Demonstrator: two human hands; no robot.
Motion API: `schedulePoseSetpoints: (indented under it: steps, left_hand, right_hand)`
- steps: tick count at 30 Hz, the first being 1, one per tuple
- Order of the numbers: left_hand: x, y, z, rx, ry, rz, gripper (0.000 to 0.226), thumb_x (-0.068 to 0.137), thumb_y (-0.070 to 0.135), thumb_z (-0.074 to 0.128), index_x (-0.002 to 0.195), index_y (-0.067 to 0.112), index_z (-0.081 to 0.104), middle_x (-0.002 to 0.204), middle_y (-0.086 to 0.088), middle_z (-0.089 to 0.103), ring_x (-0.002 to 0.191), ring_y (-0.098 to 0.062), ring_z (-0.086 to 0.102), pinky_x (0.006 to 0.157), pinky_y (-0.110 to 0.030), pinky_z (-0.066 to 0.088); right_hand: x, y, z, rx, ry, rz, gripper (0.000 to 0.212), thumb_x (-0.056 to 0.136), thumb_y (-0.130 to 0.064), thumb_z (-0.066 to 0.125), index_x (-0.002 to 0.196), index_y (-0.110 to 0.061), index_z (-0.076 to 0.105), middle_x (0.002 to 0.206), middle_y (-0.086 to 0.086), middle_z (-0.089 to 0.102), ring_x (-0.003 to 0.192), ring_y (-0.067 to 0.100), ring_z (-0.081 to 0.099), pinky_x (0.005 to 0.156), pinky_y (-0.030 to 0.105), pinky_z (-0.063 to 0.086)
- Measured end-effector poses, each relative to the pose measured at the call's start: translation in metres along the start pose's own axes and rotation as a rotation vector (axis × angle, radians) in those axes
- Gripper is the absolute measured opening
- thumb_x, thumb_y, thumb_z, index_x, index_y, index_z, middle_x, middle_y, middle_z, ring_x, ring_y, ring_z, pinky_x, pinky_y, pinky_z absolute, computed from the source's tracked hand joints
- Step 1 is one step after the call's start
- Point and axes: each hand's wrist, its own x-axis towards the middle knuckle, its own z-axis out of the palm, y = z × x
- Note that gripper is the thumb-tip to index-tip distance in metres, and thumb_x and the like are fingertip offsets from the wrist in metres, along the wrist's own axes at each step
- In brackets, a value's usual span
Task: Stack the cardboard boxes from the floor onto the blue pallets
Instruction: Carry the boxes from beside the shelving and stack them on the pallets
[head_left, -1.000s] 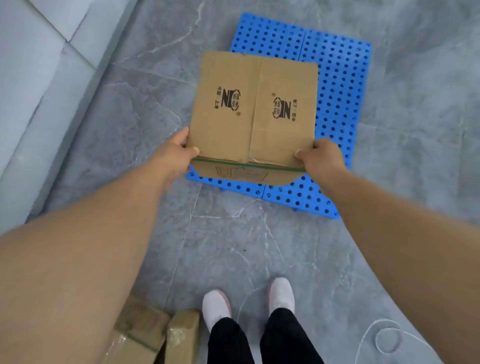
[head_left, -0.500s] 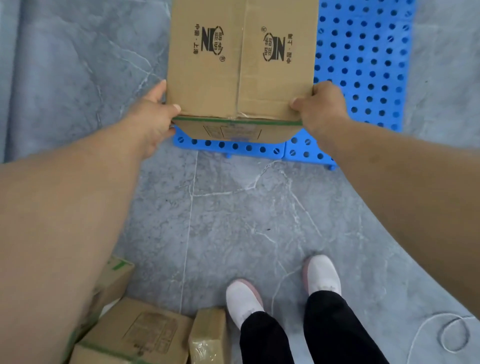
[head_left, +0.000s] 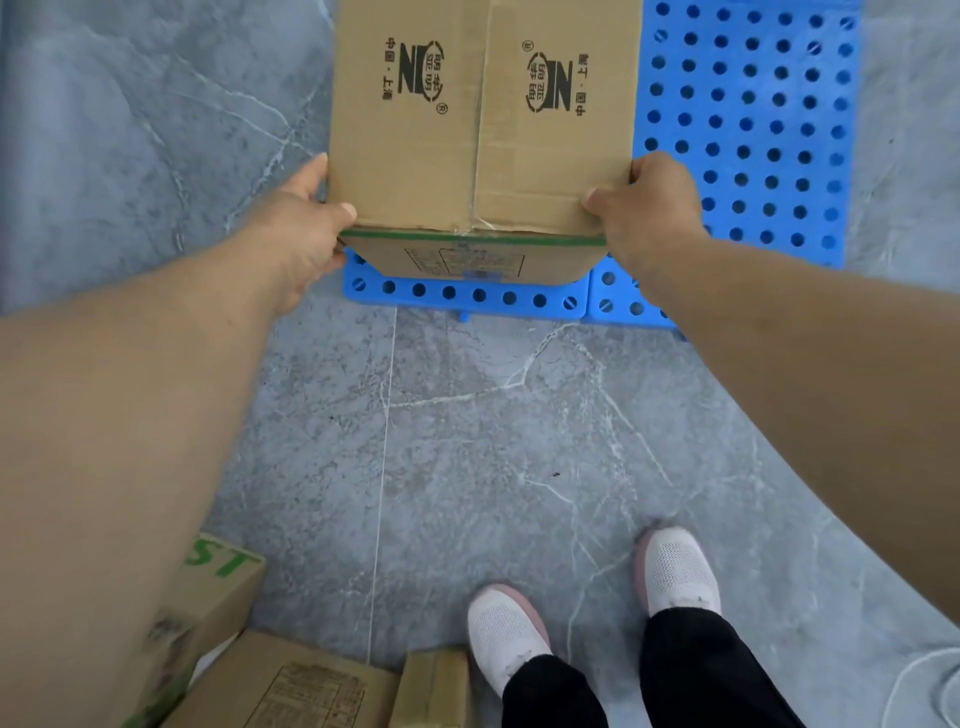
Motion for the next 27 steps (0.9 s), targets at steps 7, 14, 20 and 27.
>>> schedulePoseSetpoints:
  steps: [7, 14, 20, 27]
  left_hand:
    - [-0.006, -0.006, 0.001, 0.035, 0.015, -0.015, 0.061, 0.096, 0.013, 0.047, 0.145, 0.039, 0.022, 0.144, 0.001, 0.042, 0.104, -0.013, 0.055, 0.083, -0.027, 0.047]
    - [-0.013, -0.003, 0.008, 0.162, 0.044, 0.011, 0.059, 0.097, 0.018, 0.043, 0.145, 0.040, 0.017, 0.146, 0.003, 0.038, 0.121, -0.020, 0.048, 0.105, -0.042, 0.039]
    - [-0.048, 0.015, 0.016, 0.186, 0.200, 0.030, 0.062, 0.097, 0.031, 0.043, 0.149, 0.032, 0.010, 0.155, 0.001, 0.024, 0.138, -0.021, 0.030, 0.106, -0.034, 0.028]
    - [-0.137, 0.038, 0.008, 0.175, 0.297, 0.081, 0.061, 0.094, 0.046, 0.040, 0.148, 0.023, 0.022, 0.154, -0.003, 0.024, 0.140, -0.021, 0.026, 0.102, -0.032, 0.031]
  right_hand:
    - [-0.007, 0.009, 0.004, 0.007, -0.003, 0.023, 0.013, 0.091, -0.020, 0.048, 0.100, -0.013, 0.043, 0.081, -0.003, 0.044, 0.076, 0.020, 0.051, 0.051, 0.025, 0.037]
    - [-0.004, 0.010, 0.003, -0.019, -0.023, 0.020, 0.026, 0.092, -0.022, 0.048, 0.115, -0.009, 0.044, 0.086, -0.002, 0.046, 0.070, 0.014, 0.049, 0.050, 0.024, 0.034]
    - [-0.027, -0.001, -0.006, -0.271, -0.008, -0.044, 0.035, 0.088, -0.018, 0.048, 0.121, -0.009, 0.041, 0.120, 0.008, 0.040, 0.093, 0.026, 0.051, 0.070, 0.036, 0.047]
    - [-0.087, -0.034, -0.037, -0.507, 0.017, -0.276, 0.045, 0.093, -0.029, 0.045, 0.133, -0.012, 0.040, 0.134, 0.006, 0.038, 0.117, 0.022, 0.043, 0.073, 0.033, 0.037]
